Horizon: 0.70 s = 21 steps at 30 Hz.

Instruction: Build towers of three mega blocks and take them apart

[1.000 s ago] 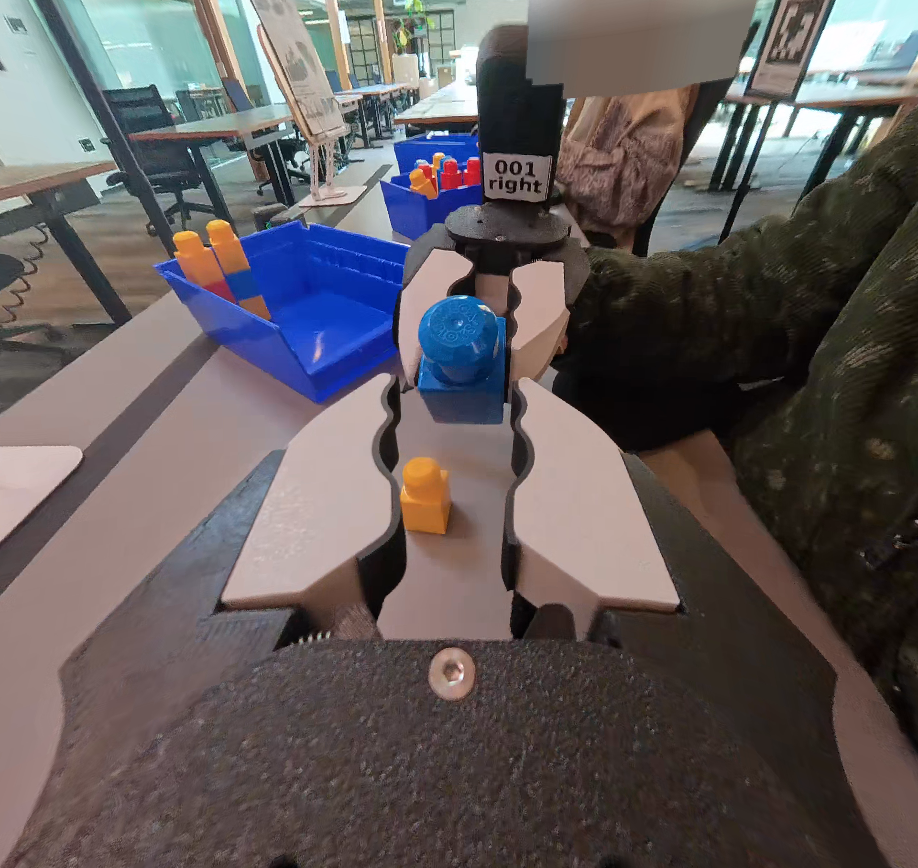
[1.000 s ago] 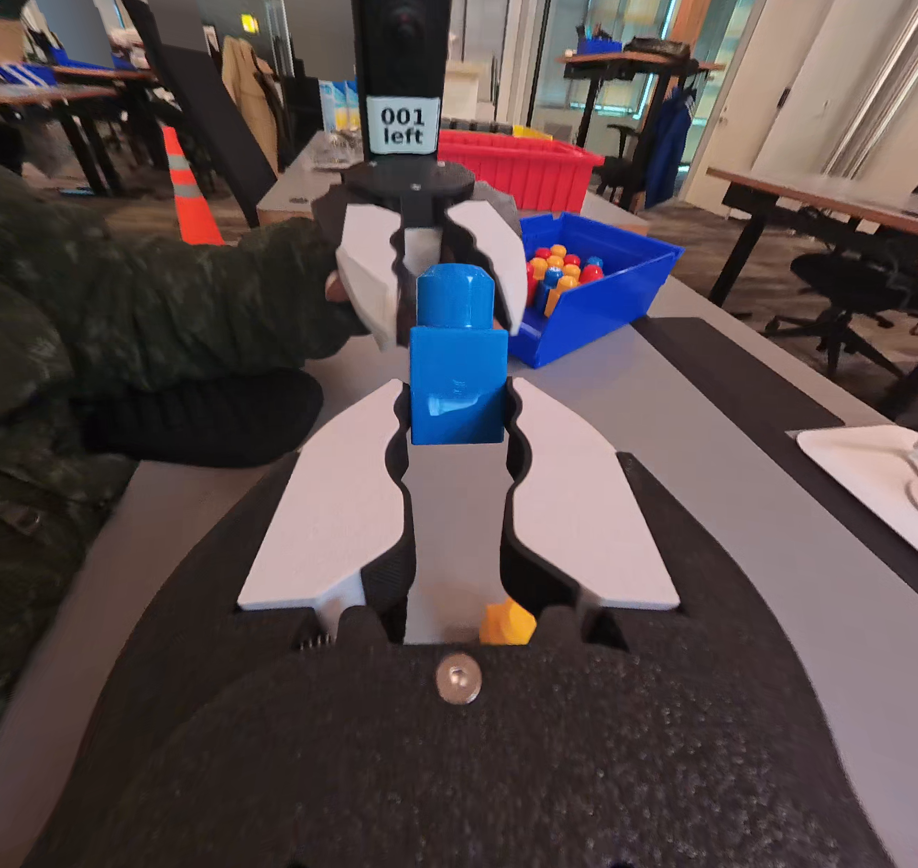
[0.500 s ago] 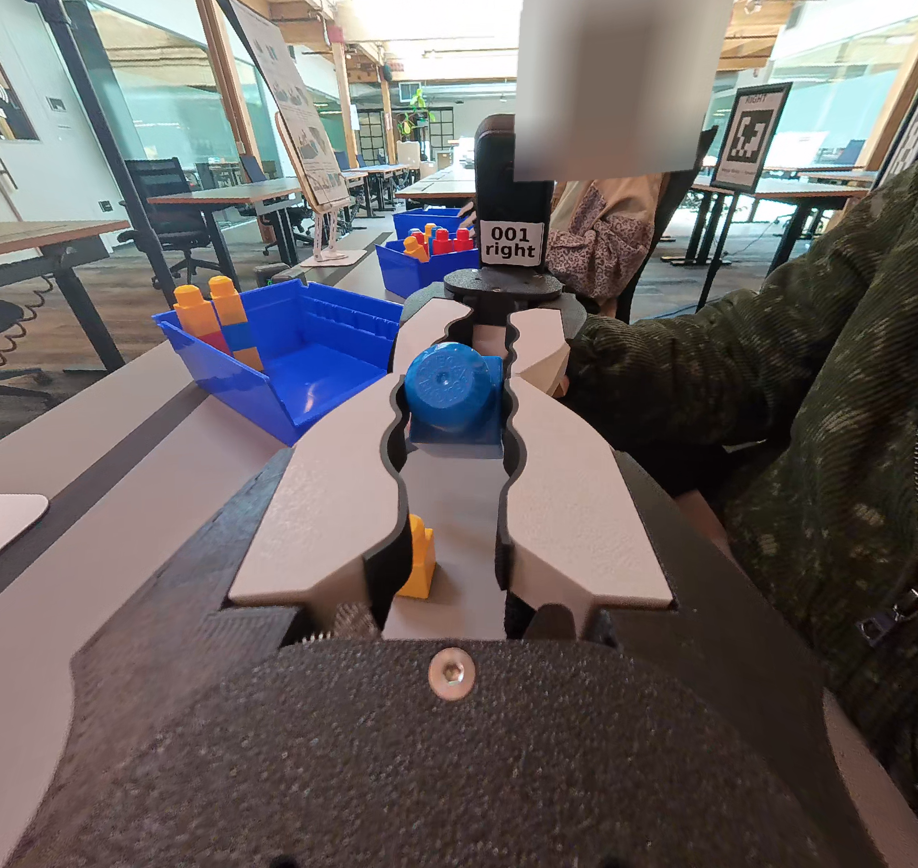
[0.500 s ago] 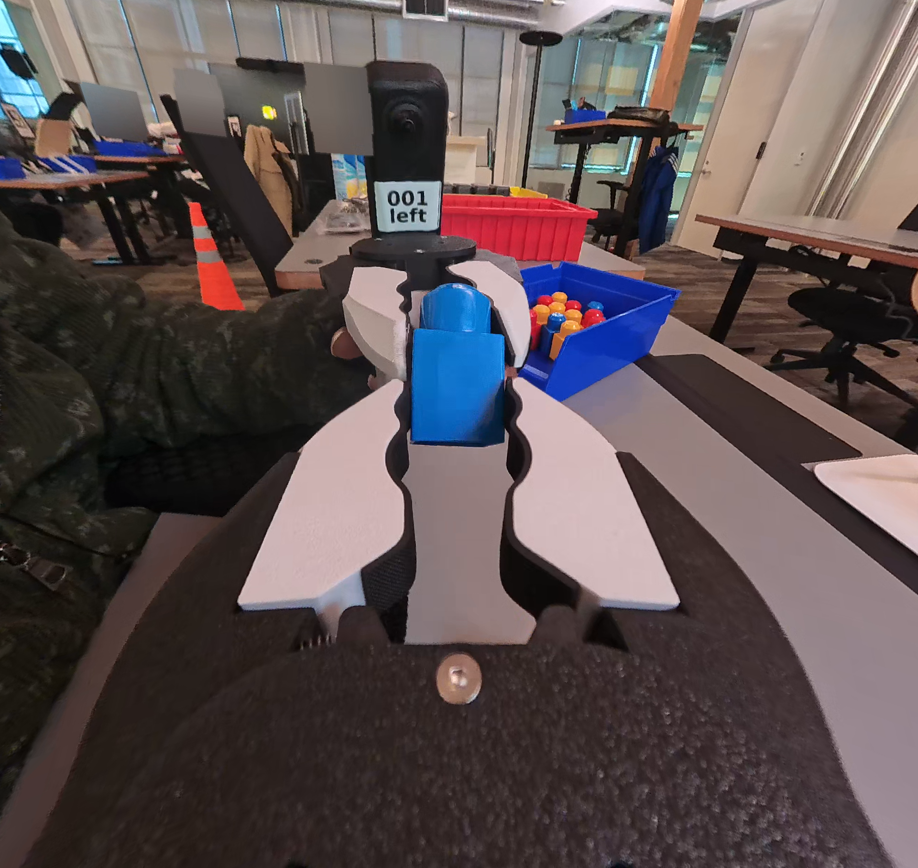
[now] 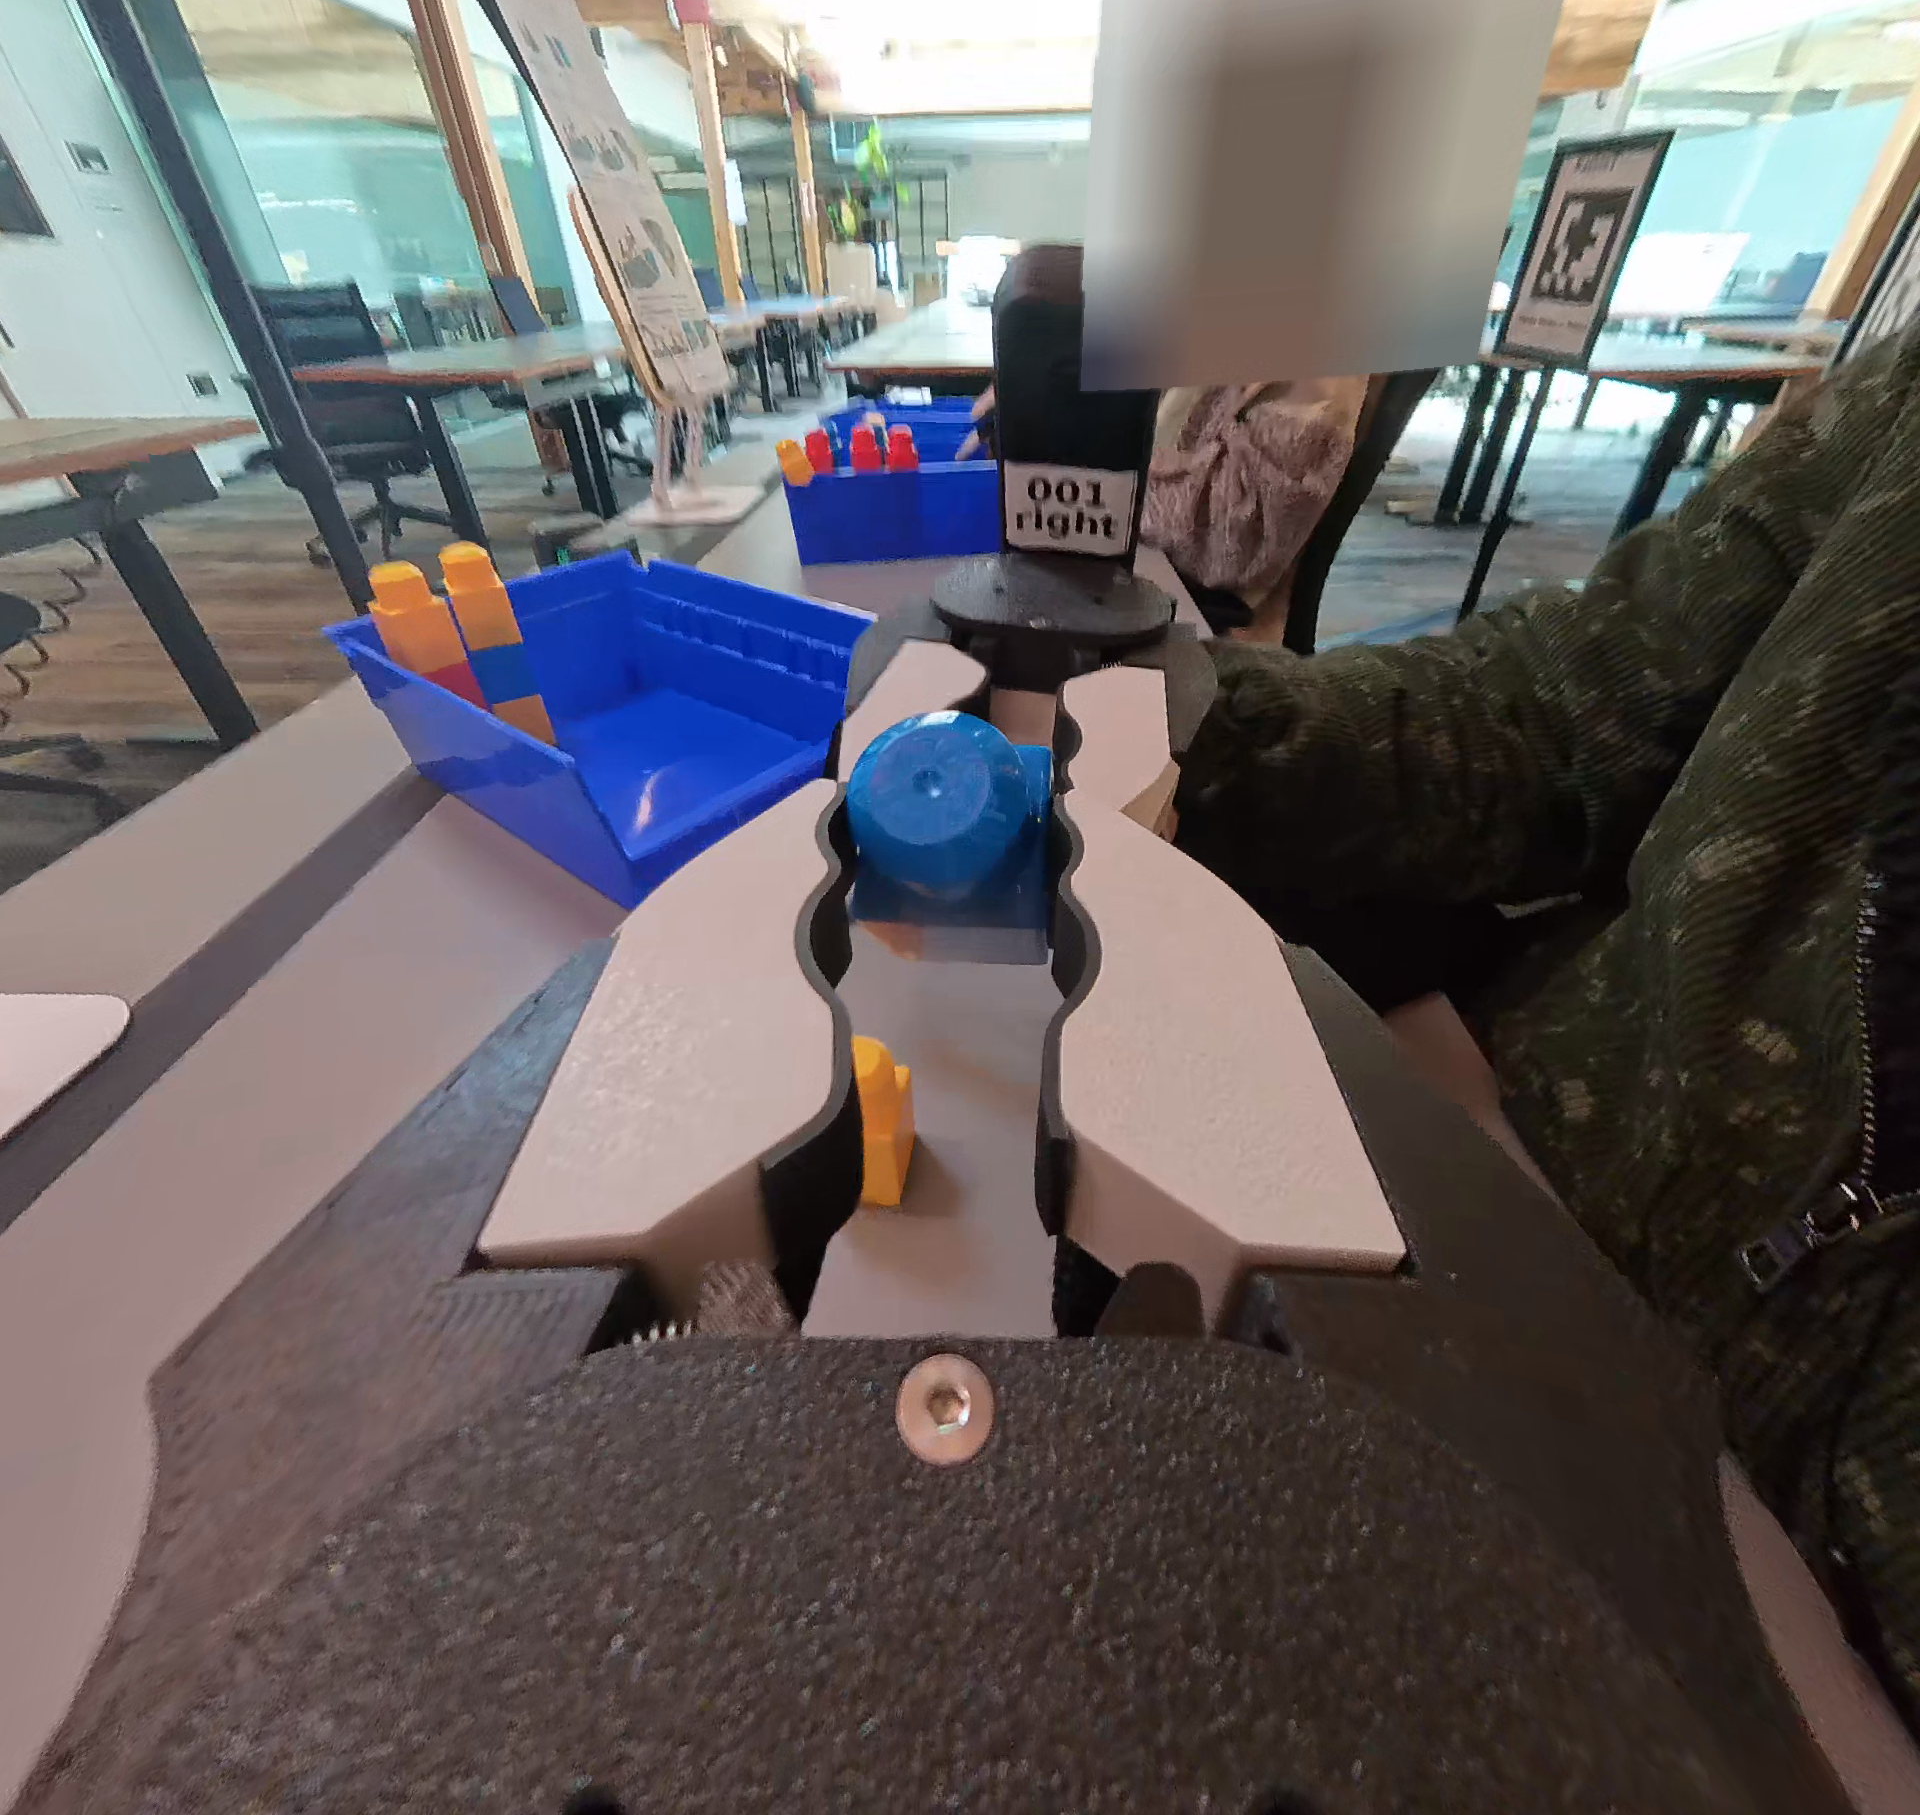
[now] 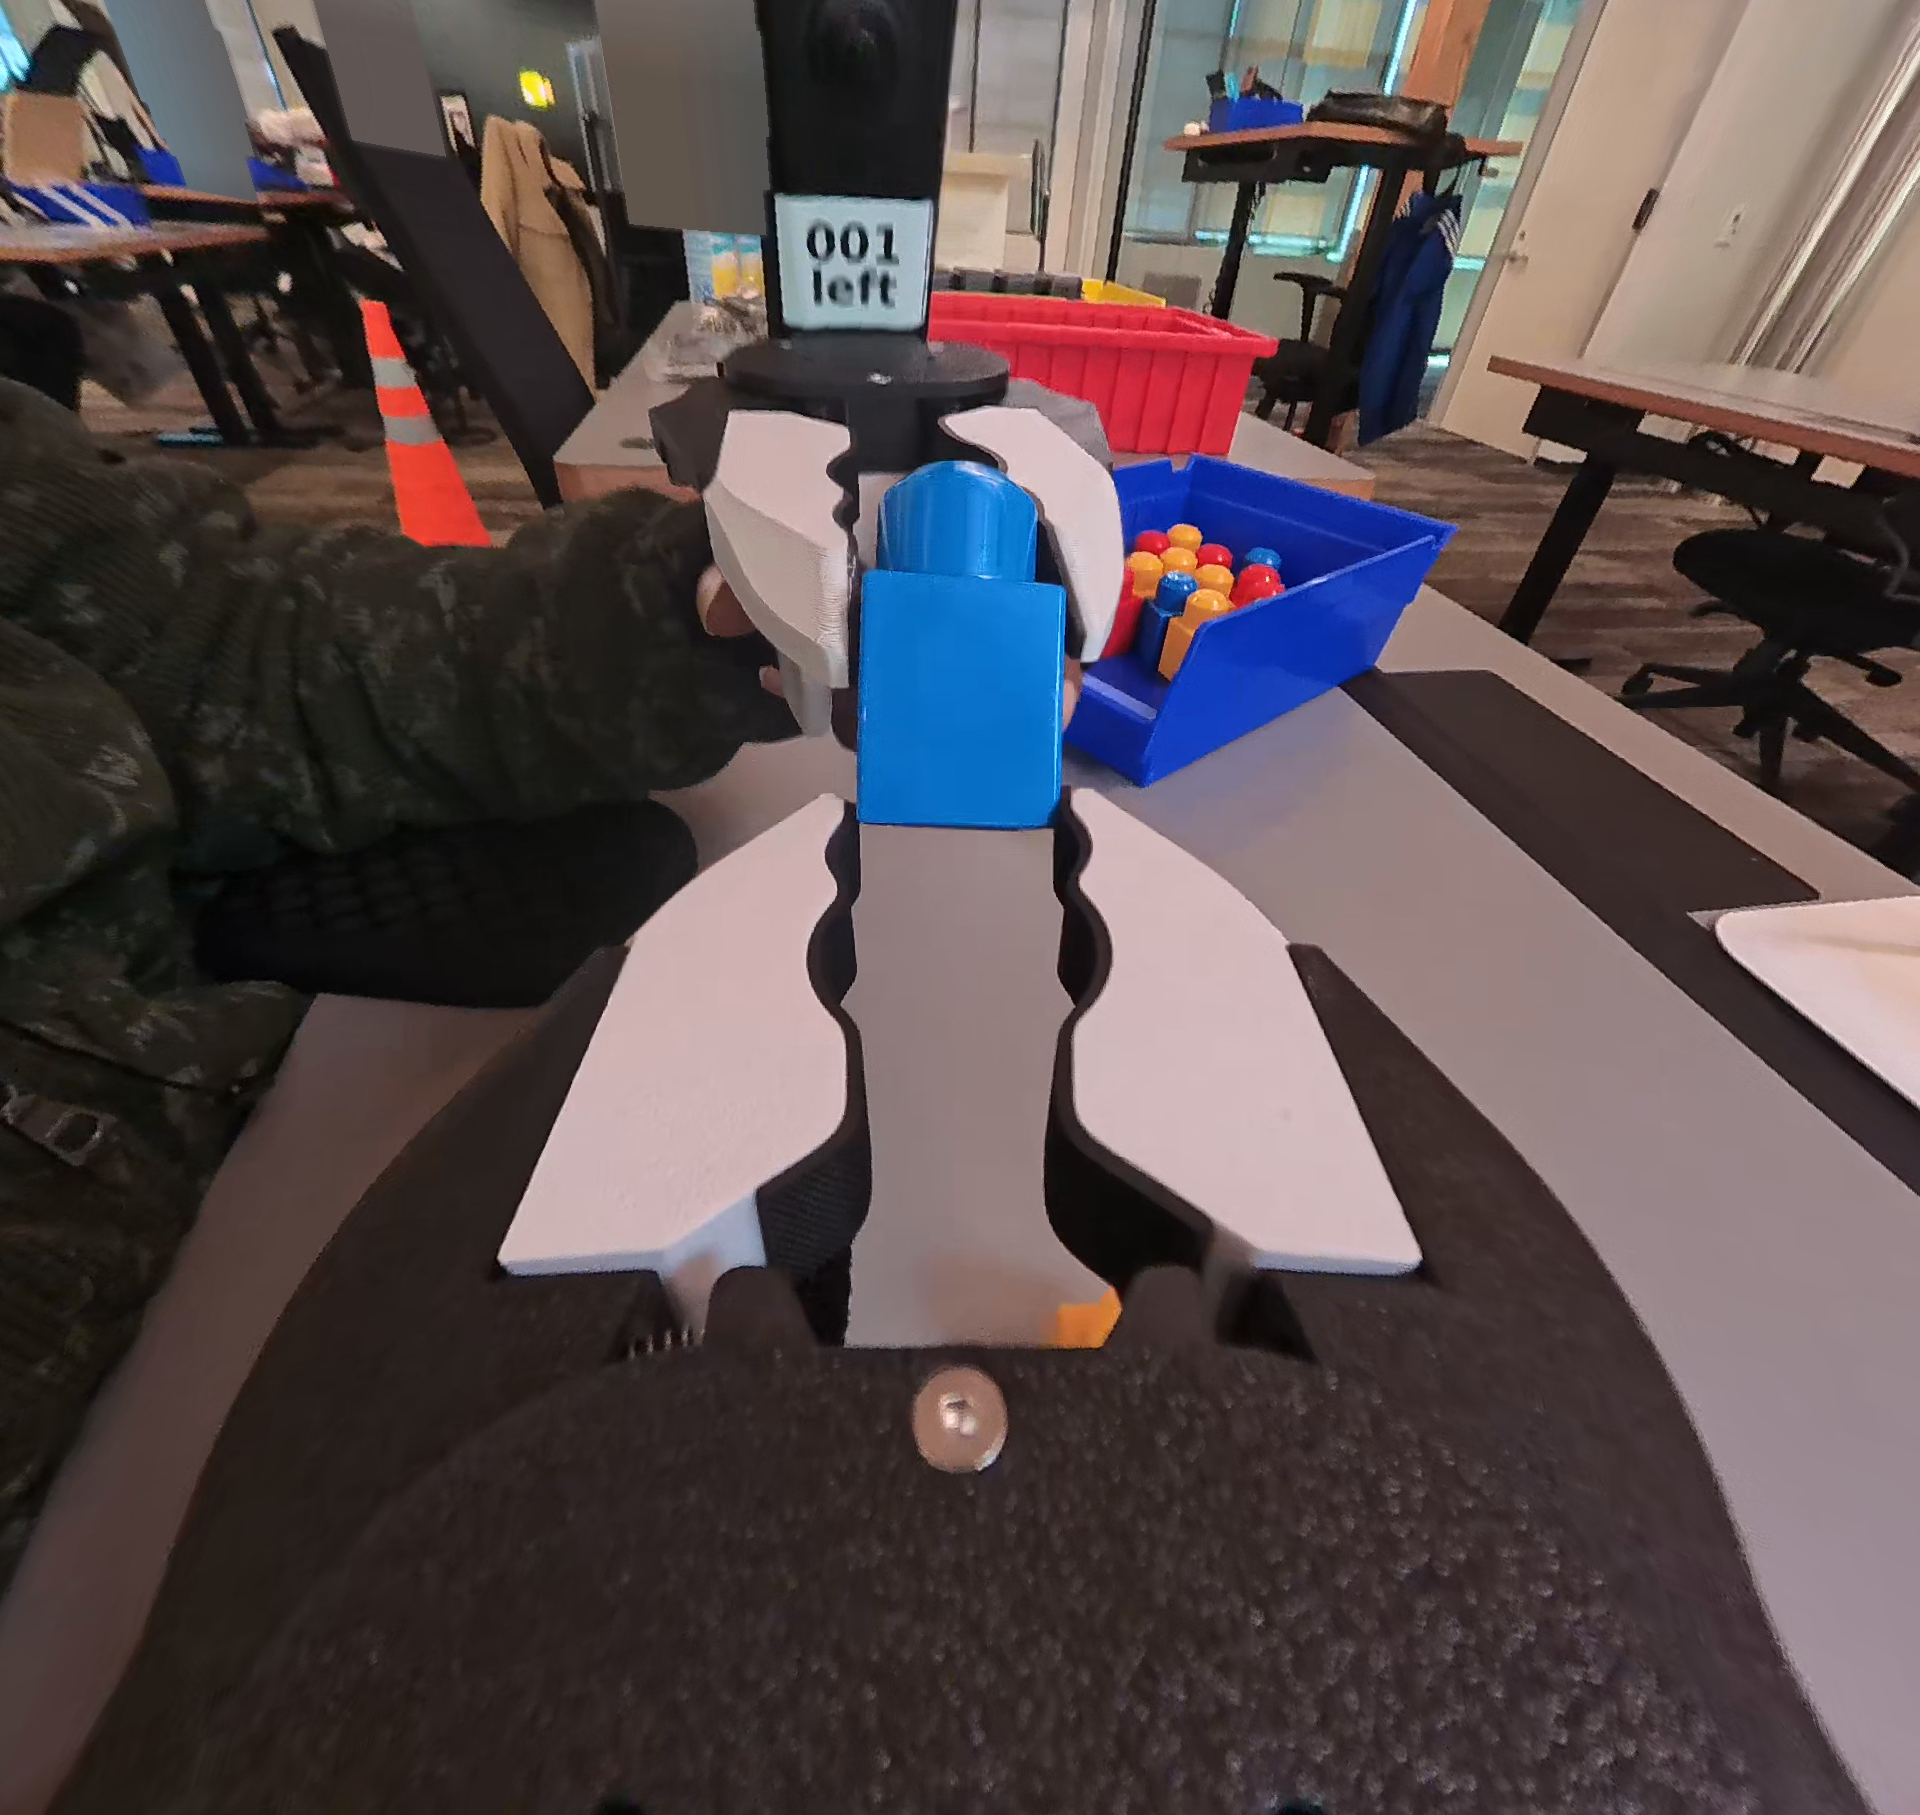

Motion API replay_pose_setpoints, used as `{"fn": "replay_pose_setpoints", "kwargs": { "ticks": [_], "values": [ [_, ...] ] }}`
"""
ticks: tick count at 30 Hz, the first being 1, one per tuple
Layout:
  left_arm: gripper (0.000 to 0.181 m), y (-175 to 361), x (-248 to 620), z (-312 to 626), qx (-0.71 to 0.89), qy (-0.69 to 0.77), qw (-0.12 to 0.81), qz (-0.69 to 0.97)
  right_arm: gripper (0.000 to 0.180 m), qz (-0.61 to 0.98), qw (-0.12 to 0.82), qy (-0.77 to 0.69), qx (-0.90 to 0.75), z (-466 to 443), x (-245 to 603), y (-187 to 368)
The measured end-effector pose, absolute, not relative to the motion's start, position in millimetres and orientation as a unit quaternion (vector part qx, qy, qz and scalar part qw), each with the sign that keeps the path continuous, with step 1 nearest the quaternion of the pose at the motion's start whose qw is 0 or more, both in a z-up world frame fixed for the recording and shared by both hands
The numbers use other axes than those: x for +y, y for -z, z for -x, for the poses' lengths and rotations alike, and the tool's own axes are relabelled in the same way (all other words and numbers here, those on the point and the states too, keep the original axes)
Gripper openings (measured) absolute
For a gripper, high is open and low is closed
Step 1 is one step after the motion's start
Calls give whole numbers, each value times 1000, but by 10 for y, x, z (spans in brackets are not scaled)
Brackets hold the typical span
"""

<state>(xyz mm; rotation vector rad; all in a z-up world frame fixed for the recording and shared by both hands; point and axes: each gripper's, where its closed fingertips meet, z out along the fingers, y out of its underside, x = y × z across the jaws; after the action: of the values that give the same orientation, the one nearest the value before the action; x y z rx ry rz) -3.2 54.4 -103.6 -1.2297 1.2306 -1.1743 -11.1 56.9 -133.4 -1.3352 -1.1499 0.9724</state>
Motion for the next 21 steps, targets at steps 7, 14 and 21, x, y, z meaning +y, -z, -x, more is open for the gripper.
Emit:
{"fn": "replay_pose_setpoints", "kwargs": {
  "ticks": [7,14,21],
  "values": [
    [38,959,521,-18,489,501,526,484,36,533,556,-457,-445,94,534,1153],
    [37,944,645,55,463,513,511,510,53,590,523,-395,-471,-34,707,1353],
    [37,1088,860,197,443,514,506,533,68,732,311,-239,-557,-636,984,2675]
  ]
}}
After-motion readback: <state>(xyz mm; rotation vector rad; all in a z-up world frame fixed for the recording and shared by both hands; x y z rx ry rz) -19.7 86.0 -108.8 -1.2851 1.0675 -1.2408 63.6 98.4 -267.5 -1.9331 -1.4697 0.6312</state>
